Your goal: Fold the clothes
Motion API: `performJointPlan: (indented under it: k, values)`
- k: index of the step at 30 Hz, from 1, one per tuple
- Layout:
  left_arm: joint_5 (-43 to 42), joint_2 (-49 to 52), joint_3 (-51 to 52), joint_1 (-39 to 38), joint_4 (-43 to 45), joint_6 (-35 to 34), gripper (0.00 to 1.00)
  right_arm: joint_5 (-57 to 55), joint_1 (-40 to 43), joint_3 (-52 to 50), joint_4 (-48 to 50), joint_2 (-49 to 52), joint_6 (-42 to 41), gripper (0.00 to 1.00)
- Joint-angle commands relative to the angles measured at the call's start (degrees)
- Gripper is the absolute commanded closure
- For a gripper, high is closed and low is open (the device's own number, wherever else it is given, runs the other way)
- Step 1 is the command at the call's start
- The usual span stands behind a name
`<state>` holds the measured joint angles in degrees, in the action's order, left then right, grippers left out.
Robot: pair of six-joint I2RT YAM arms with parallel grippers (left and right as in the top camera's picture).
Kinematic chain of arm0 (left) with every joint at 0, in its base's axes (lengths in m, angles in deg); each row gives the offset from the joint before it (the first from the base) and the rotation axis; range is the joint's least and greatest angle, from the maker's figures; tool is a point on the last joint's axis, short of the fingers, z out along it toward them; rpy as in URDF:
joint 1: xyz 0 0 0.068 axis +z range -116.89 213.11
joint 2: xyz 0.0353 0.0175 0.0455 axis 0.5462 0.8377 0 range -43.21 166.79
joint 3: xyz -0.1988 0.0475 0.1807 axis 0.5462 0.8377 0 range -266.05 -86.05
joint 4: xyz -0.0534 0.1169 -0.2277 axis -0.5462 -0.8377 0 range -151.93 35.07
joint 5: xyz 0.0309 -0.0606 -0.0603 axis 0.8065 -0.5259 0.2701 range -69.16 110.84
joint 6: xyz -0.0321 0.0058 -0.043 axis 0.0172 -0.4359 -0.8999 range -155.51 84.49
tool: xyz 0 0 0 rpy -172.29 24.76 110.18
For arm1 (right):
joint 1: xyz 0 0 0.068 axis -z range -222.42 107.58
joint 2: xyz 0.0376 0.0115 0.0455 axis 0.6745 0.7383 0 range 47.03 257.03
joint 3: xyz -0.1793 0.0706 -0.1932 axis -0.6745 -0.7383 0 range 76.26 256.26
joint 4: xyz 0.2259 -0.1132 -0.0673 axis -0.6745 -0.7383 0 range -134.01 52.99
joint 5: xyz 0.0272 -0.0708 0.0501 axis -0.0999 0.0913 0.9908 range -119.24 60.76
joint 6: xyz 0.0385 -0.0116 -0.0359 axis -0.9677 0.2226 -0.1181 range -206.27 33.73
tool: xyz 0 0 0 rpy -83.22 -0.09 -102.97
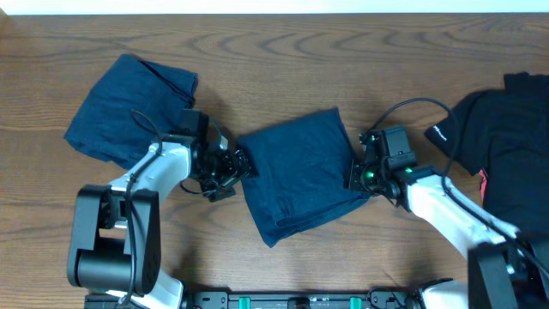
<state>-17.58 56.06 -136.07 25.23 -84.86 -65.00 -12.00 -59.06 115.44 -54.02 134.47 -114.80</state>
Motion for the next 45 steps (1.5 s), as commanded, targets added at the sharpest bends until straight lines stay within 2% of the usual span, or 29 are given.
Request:
performJointPlan:
  k: [1,4,12,20,21,23,26,28,30,31,35,40,41,45]
  values:
    - [1.31,1.49,4.31,-2.03,3.52,-6.51,0.18,2.14,-0.68,0.04,0.68,3.56,-2.75,0.99]
    - [1.31,1.49,7.39,-3.74,9.75,-10.97,0.14,2.56,-0.68,0.04,0.74,5.33,-2.75,0.99]
    - [1.53,1.55,14.14,-8.13,21.84,-18.38,0.15,2.54,-0.61,0.04,0.72,5.51,-3.21,0.99]
    - [1.75,1.57,15.10,-8.37,31.10,-17.09,0.43,2.45,-0.61,0.04,0.57,5.51,-3.80,0.99]
    - [1.73,1.57,15.10,-8.52,32.57,-16.33,0.49,2.45,-0.61,0.04,0.57,5.51,-3.80,0.99]
    - [1.68,1.55,15.08,-9.01,35.52,-12.61,0.74,2.45,-0.61,0.04,0.57,5.51,-3.80,0.99]
    - [0.26,1.55,14.88,-9.46,37.16,-7.32,0.85,2.47,-0.61,0.04,0.59,5.51,-3.80,0.99]
    - [-0.81,1.55,14.86,-9.46,37.09,-6.05,0.83,2.51,-0.59,0.04,0.59,5.51,-3.96,0.99]
    - [-1.95,1.55,14.88,-9.46,36.65,-5.86,0.45,2.51,-0.57,0.04,0.55,5.51,-4.22,0.99]
    - [-2.71,1.55,14.88,-9.53,36.48,-5.86,0.37,2.49,-0.57,0.04,0.52,5.51,-4.22,0.99]
    - [-3.34,1.57,14.88,-10.62,36.96,-5.73,0.26,2.16,-0.61,0.04,-0.07,5.51,-5.53,0.99]
    - [-0.72,1.57,14.88,-13.97,38.64,-5.40,0.26,0.92,-0.63,0.04,-1.57,5.51,-9.35,0.99]
    - [0.07,1.60,14.88,-14.71,39.32,-5.42,0.30,0.83,-0.63,0.04,-1.62,5.51,-9.35,0.99]
    - [1.60,1.60,14.88,-17.20,42.49,-5.27,0.65,0.70,-0.61,0.04,-1.66,5.51,-9.35,0.99]
